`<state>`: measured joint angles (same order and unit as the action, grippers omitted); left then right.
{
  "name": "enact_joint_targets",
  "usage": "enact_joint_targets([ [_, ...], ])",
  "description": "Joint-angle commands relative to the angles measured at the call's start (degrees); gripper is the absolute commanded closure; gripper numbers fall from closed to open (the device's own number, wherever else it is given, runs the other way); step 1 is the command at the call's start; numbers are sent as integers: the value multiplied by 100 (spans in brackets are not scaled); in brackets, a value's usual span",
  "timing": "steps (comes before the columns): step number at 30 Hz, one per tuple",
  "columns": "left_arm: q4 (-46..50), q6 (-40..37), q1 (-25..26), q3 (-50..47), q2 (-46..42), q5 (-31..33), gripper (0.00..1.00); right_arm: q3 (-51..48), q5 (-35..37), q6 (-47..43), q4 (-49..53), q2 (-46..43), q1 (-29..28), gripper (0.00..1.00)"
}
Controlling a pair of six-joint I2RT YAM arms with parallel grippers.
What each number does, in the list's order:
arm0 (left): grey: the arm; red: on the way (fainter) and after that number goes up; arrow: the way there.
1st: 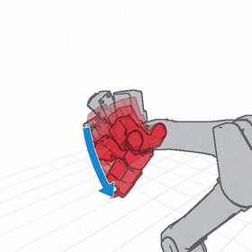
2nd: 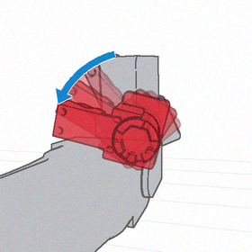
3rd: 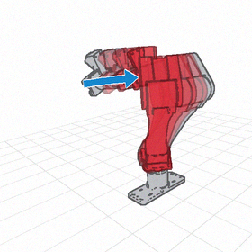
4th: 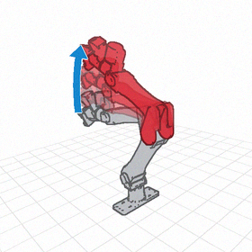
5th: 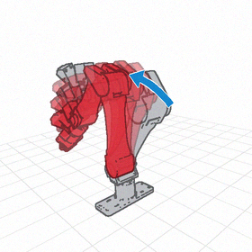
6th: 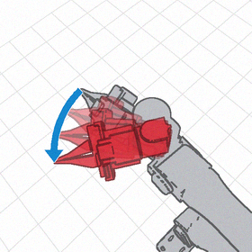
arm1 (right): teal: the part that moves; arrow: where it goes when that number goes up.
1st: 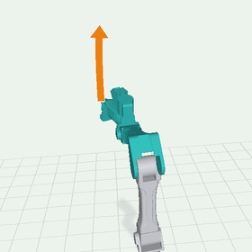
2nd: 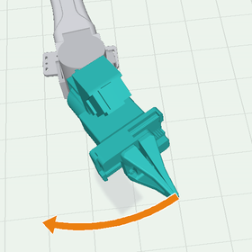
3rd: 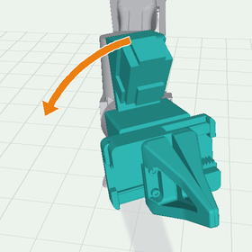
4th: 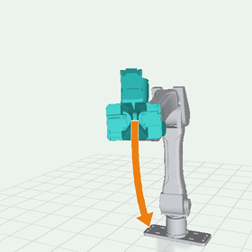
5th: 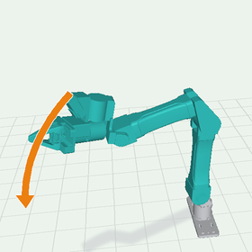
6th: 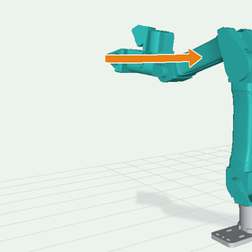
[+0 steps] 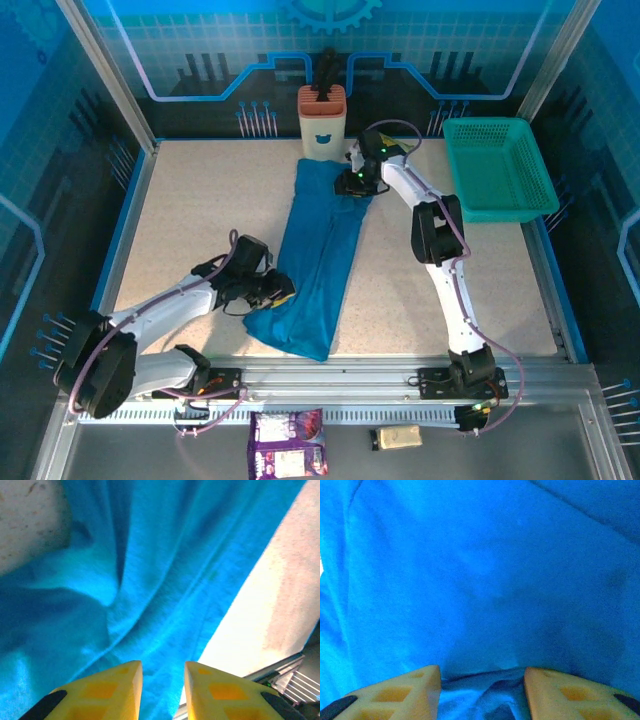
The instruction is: Fold the inside-out t-shirt
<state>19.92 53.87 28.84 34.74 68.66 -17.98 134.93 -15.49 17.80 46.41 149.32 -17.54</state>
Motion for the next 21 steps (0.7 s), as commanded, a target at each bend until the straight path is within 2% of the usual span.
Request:
enact_joint_targets([
  [1,484,-114,47,125,12,26,70,335,204,-336,439,443,282,52],
  [5,609,-261,104,235,154,102,71,978,144,-520,933,621,317,52],
  [8,894,-486,146,288,220,353,71,779,-64,-469,1064,168,250,52],
  [14,920,-791,207,244,593,279,71,-1022,-51,-238,812,-1555,-164,52],
  [21,774,-868,430,112,911,285,71,-3973,13,316,180,-3918,-810,52],
])
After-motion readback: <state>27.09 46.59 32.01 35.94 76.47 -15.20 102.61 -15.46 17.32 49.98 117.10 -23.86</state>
